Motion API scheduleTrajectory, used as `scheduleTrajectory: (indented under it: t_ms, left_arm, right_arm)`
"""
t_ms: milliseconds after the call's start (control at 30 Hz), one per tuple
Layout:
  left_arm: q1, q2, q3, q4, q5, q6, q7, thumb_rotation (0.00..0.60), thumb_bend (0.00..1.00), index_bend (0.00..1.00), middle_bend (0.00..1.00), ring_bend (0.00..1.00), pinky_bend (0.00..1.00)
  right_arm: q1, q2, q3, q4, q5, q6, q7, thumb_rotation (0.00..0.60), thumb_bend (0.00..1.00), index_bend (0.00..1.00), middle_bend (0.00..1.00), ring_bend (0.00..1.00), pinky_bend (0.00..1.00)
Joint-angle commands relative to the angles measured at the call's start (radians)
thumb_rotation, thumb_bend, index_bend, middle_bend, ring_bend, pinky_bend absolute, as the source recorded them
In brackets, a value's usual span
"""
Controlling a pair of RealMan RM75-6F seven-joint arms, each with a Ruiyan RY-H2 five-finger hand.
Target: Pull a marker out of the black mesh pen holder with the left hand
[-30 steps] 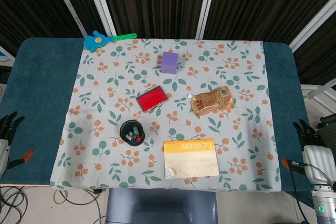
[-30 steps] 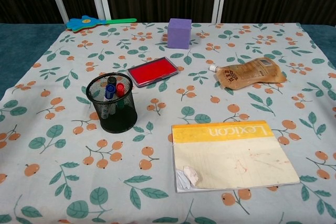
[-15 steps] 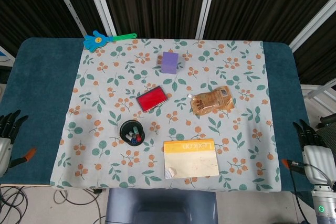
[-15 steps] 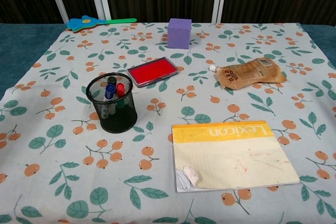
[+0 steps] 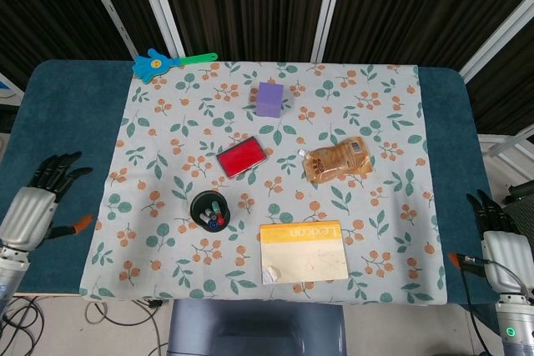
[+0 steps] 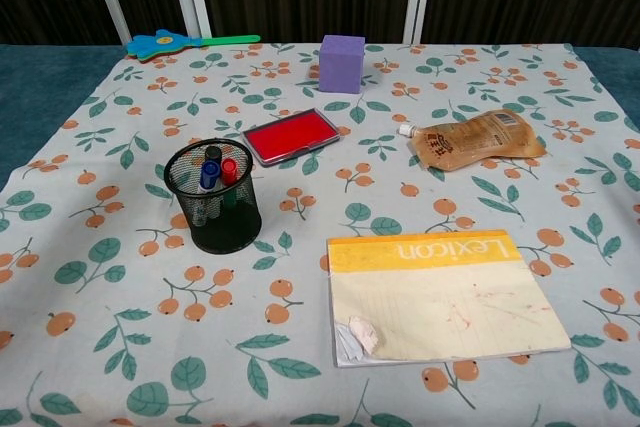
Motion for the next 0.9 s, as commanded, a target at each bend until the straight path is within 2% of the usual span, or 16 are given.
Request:
scheduleTrajectory:
  t_ms: [33,167,300,600,700,900]
  left_arm:
    - [-0.052,0.011,-0.001,-0.04,0.028,-0.058,-0.031,0.6,0.19,0.21,0.04,0.0,0.0]
    - [-0.104,0.009,0.003,-0.081,0.044,-0.117,-0.064,0.6,0.2,0.23,0.05,0.0,0.0]
    - [-0.176,-0.01,-0.01,-0.105,0.037,-0.198,-0.095,0.6,0.29,0.26,0.05,0.0,0.0]
    - [-0.303,-0.091,-0.052,-0.092,-0.092,-0.38,0.005,0.6,0.26,0.31,0.05,0.0,0.0]
    - [-0.322,-0.122,-0.055,-0.08,-0.123,-0.401,0.038,0.6,0.19,0.32,0.05,0.0,0.0]
    - [-0.349,-0.165,-0.044,-0.061,-0.139,-0.423,0.069,0.6,0.19,0.33,0.05,0.0,0.0]
  right_arm:
    - [0.0,0.0,0.0,-0.001,0.001,0.001,0.0,0.6,0.06,0.04,0.02,0.09,0.19]
    - [-0.001,0.001,0.001,-0.003,0.003,0.0,-0.001,0.6,0.06,0.04,0.02,0.09,0.19]
    - [-0.002,0.001,0.001,-0.004,0.003,0.001,-0.002,0.6,0.06,0.04,0.02,0.09,0.19]
    - [-0.003,0.002,0.002,-0.004,0.009,0.001,-0.002,0.6,0.06,0.04,0.02,0.09,0.19]
    - [-0.003,0.003,0.002,-0.005,0.01,0.0,-0.001,0.6,0.06,0.04,0.02,0.09,0.19]
    - [-0.003,0.003,0.002,-0.006,0.012,-0.002,-0.002,0.6,0.06,0.04,0.02,0.09,0.19]
